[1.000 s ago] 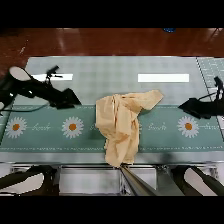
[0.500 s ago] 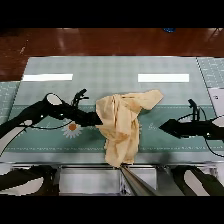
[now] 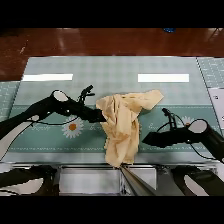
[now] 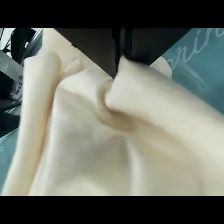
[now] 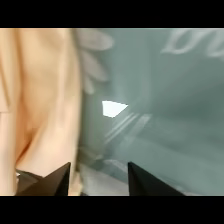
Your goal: Fold the shirts.
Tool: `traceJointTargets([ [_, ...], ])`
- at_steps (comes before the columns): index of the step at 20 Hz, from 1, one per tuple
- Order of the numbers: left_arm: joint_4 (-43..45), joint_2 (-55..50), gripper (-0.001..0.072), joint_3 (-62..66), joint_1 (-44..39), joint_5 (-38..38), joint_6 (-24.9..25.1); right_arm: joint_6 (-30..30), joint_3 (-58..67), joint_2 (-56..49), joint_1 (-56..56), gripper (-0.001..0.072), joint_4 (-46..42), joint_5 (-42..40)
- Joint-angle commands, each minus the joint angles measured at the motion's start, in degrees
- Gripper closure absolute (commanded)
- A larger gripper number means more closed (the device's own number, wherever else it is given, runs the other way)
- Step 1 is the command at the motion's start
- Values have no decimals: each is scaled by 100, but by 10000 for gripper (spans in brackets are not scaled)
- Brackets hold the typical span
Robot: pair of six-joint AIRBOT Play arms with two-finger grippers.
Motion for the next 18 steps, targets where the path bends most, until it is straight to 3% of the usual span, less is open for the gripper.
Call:
traceJointTargets([
  [1, -37, -15, 686, 208, 4, -85, 61, 70, -31, -376, 1043, 302, 850, -634],
  [3, -37, -15, 686, 205, 4, -85, 44, -166, -28, -717, 1480, 310, 1405, -1064],
  [4, -37, -15, 686, 208, 7, -85, 44, -291, -28, -859, 1637, 359, 1639, -1259],
  [5, -37, -15, 686, 208, 22, -85, 42, -378, -20, -988, 1766, 436, 1851, -1432],
  [7, -37, -7, 686, 251, 149, -138, -22, -940, 160, -1121, 1858, 691, 2175, -1502],
  [9, -39, 52, 686, 586, 535, -597, -42, -1084, 776, -966, 1412, 693, 1751, -1019],
  [12, -39, 514, 687, 1611, 1497, -1215, -306, -601, 2546, -350, -85, 693, 339, -68],
  [14, -57, 1003, 686, 2398, 2105, -946, -697, -286, 4179, -136, -1187, 694, -238, 350],
  [16, -57, 1539, 687, 3327, 2592, -511, -1058, -254, 5919, -140, -2024, 694, -101, 730],
  [18, -55, 1998, 687, 4214, 2896, -260, -1095, -232, 7497, -140, -2474, 694, -92, 1019],
])
